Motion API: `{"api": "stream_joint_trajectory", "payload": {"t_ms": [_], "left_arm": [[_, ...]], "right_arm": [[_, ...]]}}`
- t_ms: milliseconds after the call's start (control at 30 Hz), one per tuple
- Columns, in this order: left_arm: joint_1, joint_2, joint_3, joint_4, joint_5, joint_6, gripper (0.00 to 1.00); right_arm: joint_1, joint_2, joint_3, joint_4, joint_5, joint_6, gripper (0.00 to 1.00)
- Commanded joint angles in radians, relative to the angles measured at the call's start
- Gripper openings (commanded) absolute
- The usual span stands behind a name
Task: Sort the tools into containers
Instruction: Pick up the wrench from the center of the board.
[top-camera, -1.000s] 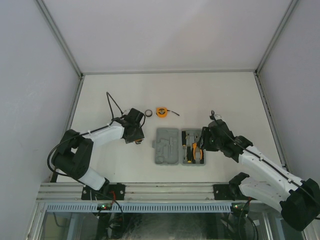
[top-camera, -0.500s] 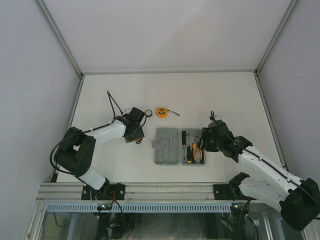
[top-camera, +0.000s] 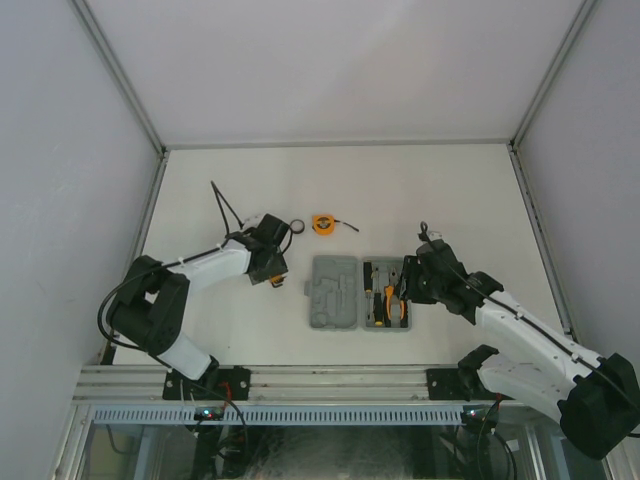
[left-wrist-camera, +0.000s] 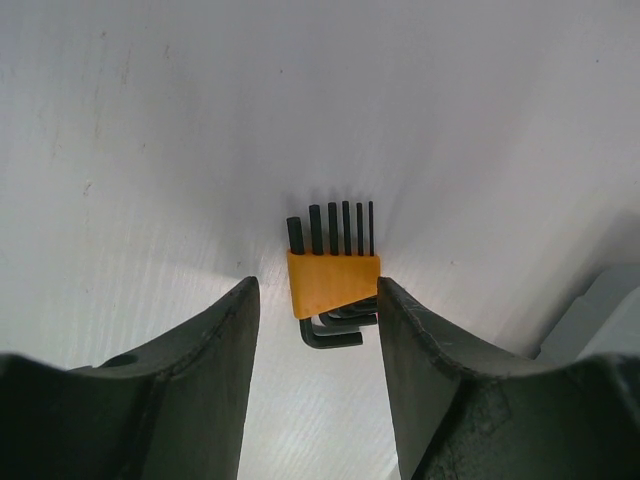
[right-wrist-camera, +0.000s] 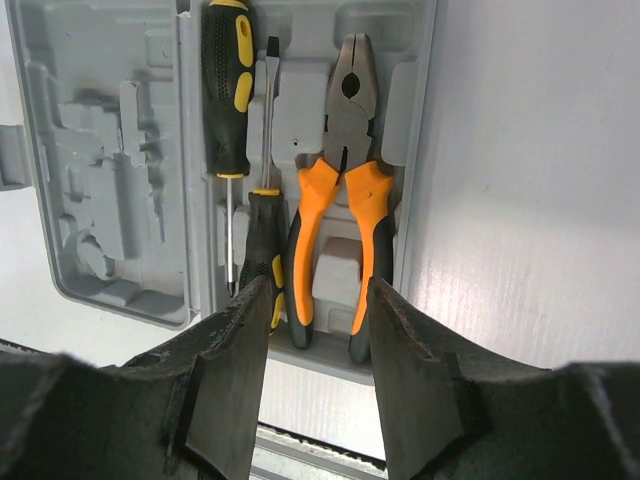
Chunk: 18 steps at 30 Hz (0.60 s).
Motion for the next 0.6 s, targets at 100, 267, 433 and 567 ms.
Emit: {"api": "stream_joint_trajectory", "payload": {"t_ms": [100, 267, 433, 567], "left_arm": [[-0.005, -0.009, 0.048, 0.006, -0.024, -0.036, 0.55], [-0.005, 0.034, 0.074, -0.014, -0.019, -0.032, 0.55], [-0.005, 0.06, 0.082, -0.027, -0.021, -0.032, 0.56], [-0.009, 0.083, 0.09, -0.039, -0.025, -0.032, 0.56]], "right_arm": [[-0.004, -0.001, -0.002, 0.038, -0.006, -0.019, 0.43], [-0.005, -0.007, -0.004, 0.037, -0.007, -0.017, 0.43], [-0.006, -0.01, -0.011, 0.037, -0.007, -0.018, 0.43], [-0.007, -0.013, -0.012, 0.034, -0.006, -0.02, 0.43]]}}
